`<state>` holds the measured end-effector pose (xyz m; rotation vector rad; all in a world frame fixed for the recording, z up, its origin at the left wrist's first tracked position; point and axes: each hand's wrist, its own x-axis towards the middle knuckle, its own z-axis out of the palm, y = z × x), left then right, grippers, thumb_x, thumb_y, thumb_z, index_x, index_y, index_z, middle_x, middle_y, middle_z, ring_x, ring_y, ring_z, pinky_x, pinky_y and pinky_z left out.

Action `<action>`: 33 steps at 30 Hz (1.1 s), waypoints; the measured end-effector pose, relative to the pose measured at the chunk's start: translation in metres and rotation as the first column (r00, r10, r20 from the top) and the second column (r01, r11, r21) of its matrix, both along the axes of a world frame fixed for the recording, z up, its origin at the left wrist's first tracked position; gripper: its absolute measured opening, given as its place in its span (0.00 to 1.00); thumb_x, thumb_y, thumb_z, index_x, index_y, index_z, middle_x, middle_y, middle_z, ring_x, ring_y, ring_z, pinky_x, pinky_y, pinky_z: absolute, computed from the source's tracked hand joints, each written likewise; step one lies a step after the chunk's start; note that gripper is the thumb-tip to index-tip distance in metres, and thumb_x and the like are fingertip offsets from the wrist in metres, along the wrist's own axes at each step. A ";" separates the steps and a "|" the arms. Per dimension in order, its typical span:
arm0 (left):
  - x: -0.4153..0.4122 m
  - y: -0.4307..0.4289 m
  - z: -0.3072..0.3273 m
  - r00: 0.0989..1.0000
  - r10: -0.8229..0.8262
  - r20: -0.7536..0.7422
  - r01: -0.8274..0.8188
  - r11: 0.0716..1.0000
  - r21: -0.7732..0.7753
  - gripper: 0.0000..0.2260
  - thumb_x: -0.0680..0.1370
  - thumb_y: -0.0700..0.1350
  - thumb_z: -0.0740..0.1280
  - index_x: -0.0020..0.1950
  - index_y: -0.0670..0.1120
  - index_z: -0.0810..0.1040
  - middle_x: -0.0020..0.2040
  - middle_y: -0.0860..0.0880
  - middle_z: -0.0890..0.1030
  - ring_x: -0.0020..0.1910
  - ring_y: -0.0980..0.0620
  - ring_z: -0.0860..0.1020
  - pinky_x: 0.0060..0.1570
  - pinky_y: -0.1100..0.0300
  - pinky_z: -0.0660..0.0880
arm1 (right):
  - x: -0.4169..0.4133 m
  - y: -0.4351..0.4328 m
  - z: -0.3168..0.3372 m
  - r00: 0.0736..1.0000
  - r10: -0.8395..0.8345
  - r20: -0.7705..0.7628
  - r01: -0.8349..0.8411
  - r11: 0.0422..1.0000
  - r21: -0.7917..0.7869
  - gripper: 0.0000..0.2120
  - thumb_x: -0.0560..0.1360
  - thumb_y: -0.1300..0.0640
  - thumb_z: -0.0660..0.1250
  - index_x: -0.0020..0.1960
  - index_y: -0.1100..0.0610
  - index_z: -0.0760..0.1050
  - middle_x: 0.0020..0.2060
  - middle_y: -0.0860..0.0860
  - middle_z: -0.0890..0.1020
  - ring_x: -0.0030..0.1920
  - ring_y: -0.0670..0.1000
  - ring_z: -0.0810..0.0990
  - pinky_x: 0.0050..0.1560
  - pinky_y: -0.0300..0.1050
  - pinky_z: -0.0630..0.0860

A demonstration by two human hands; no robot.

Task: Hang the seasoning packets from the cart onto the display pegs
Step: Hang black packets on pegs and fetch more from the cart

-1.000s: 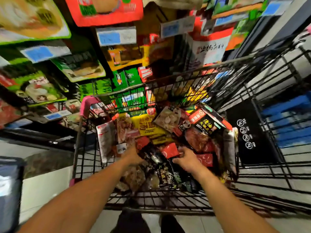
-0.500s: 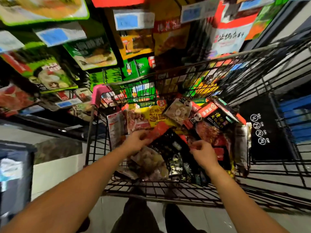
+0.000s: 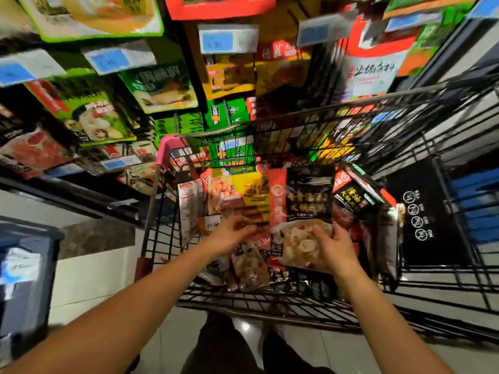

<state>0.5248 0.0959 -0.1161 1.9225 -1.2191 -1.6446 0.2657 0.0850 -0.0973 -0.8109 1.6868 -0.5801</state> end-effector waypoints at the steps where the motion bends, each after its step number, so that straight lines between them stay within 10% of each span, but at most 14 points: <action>1: 0.000 0.000 -0.013 0.968 -0.173 0.181 0.177 0.984 -0.002 0.20 0.80 0.52 0.71 0.70 0.48 0.74 0.62 0.52 0.78 0.66 0.45 0.77 0.59 0.58 0.73 | -0.011 -0.001 -0.003 0.998 -0.048 -0.043 0.047 0.998 -0.038 0.25 0.79 0.44 0.69 0.70 0.57 0.74 0.61 0.56 0.83 0.59 0.57 0.84 0.62 0.62 0.80; 7: -0.026 0.007 -0.072 0.740 -0.523 0.424 0.536 0.839 0.099 0.49 0.68 0.60 0.79 0.82 0.50 0.58 0.73 0.45 0.71 0.73 0.42 0.68 0.65 0.54 0.70 | -0.044 0.008 0.011 0.968 -0.220 -0.122 0.216 0.975 -0.046 0.16 0.83 0.48 0.64 0.67 0.54 0.73 0.57 0.53 0.83 0.57 0.59 0.83 0.62 0.63 0.79; 15: -0.019 -0.014 -0.050 0.676 -0.559 0.480 0.602 0.794 0.077 0.17 0.81 0.55 0.69 0.64 0.46 0.81 0.60 0.46 0.80 0.60 0.44 0.78 0.52 0.54 0.73 | -0.051 0.010 0.021 0.932 -0.354 -0.072 0.352 0.935 -0.038 0.17 0.83 0.51 0.65 0.70 0.52 0.73 0.57 0.55 0.84 0.55 0.59 0.85 0.57 0.62 0.82; 22: -0.013 0.009 -0.042 0.660 -0.625 0.416 0.650 0.753 0.101 0.17 0.84 0.57 0.62 0.68 0.49 0.73 0.61 0.46 0.76 0.59 0.44 0.77 0.55 0.53 0.74 | -0.051 0.012 0.021 0.947 -0.316 -0.053 0.315 0.949 -0.031 0.30 0.73 0.37 0.69 0.70 0.52 0.71 0.60 0.56 0.83 0.58 0.59 0.83 0.58 0.64 0.81; 26: 0.008 0.007 -0.023 0.818 -0.269 0.508 0.358 0.930 -0.084 0.15 0.85 0.53 0.60 0.66 0.47 0.78 0.58 0.44 0.83 0.56 0.42 0.80 0.46 0.53 0.72 | -0.047 0.014 0.038 0.931 -0.356 -0.087 0.345 0.931 -0.117 0.02 0.84 0.56 0.63 0.53 0.52 0.71 0.44 0.51 0.81 0.49 0.58 0.83 0.56 0.59 0.81; 29: 0.020 -0.002 0.002 0.948 0.118 0.297 -0.041 0.967 -0.253 0.19 0.83 0.56 0.62 0.67 0.46 0.77 0.55 0.45 0.81 0.55 0.42 0.79 0.49 0.55 0.70 | -0.048 0.014 0.035 0.932 -0.339 -0.131 0.320 0.936 -0.148 0.06 0.84 0.54 0.63 0.59 0.53 0.75 0.48 0.52 0.82 0.55 0.61 0.82 0.61 0.62 0.78; 33: -0.020 -0.006 0.038 0.969 0.242 0.048 -0.214 0.920 -0.328 0.08 0.85 0.51 0.62 0.59 0.48 0.74 0.51 0.47 0.76 0.50 0.48 0.74 0.45 0.60 0.65 | -0.041 0.012 0.036 0.969 -0.240 -0.064 0.237 0.970 -0.049 0.29 0.84 0.46 0.62 0.82 0.52 0.59 0.75 0.57 0.71 0.72 0.61 0.73 0.72 0.60 0.70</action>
